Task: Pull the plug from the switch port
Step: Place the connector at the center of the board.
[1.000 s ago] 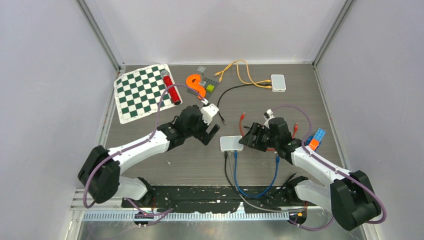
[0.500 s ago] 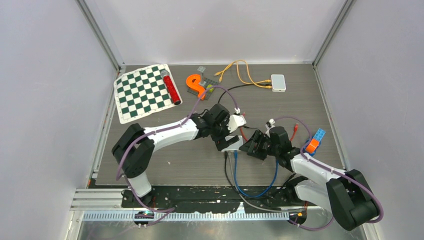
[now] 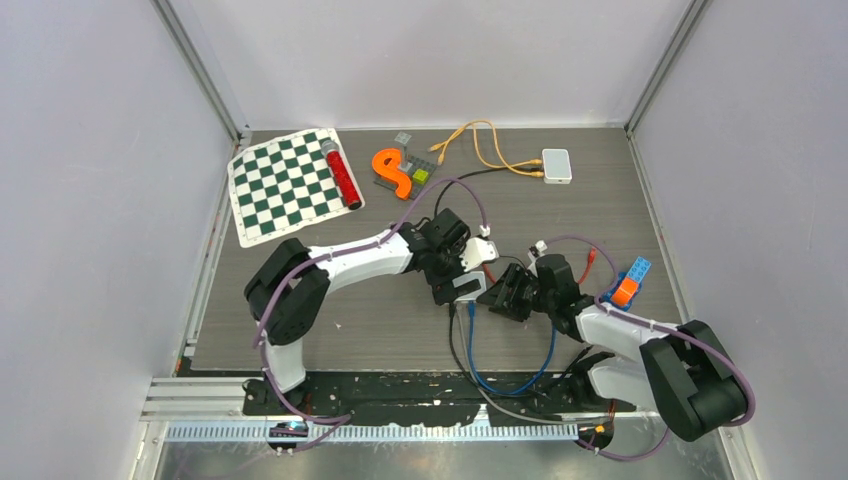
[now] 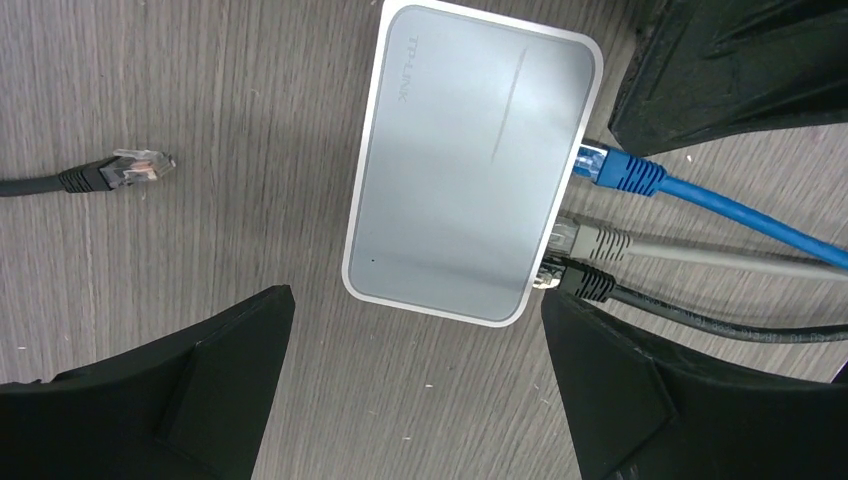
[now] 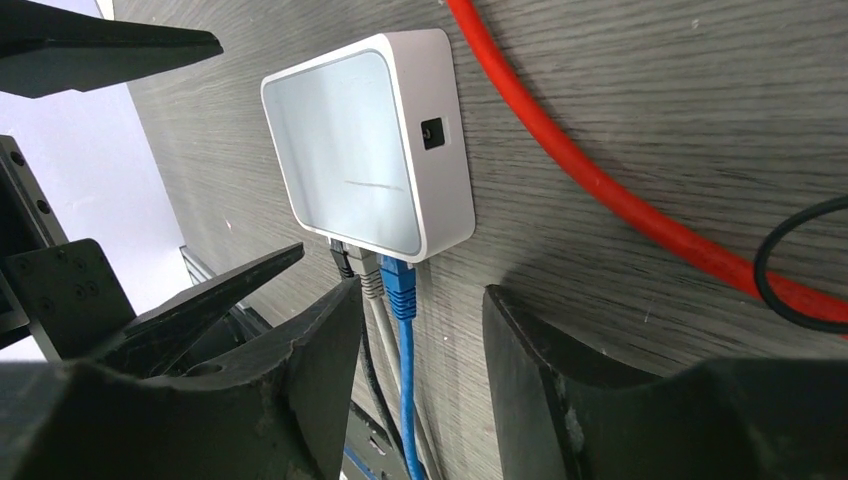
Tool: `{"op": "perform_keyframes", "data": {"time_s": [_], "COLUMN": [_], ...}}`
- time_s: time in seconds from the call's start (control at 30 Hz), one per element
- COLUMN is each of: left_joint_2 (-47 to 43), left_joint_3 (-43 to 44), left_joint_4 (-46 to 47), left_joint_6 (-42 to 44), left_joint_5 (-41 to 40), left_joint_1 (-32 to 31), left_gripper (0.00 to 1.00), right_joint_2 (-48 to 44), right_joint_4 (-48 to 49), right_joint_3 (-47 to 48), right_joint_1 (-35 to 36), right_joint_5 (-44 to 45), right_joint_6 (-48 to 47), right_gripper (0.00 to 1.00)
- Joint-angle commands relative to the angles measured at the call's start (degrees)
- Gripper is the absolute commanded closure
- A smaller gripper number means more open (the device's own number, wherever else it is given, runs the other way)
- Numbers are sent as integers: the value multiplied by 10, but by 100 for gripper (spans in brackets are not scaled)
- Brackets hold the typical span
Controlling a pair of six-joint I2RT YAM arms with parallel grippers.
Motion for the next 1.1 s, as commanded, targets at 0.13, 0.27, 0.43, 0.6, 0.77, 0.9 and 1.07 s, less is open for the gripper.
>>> {"op": "perform_keyframes", "data": {"time_s": [0.13,0.27,0.43,0.6,0.77,0.9,1.07], "left_joint_2": [29,36,42,45,43,41,43], "left_joint_3": [38,42,43,39,30,24,23], "left_joint_4": [-38,-36,-39,-39,-37,-35,-33], "left_joint_6": [29,31,37,41,42,41,38], "left_joint_5": [17,19,18,21,23,25,36], "left_joint_1": [-3,-3,-3,-3,-3,-3,-3], "left_gripper": [3,6,15,24,23,21,28], "right_joint_2": [33,42,49,54,63,76,91], "right_joint_4": [48,57,62,69,75,81,95], "right_joint_3": [13,15,16,15,18,24,25], "right_joint_1": [4,4,4,5,10,17,23], "right_joint_5": [-18,-20,-24,-24,-24,-25,-16], "right_joint_6": [4,11,11,13,16,15,21], "right_gripper": [50,51,53,55,55,55,57]}}
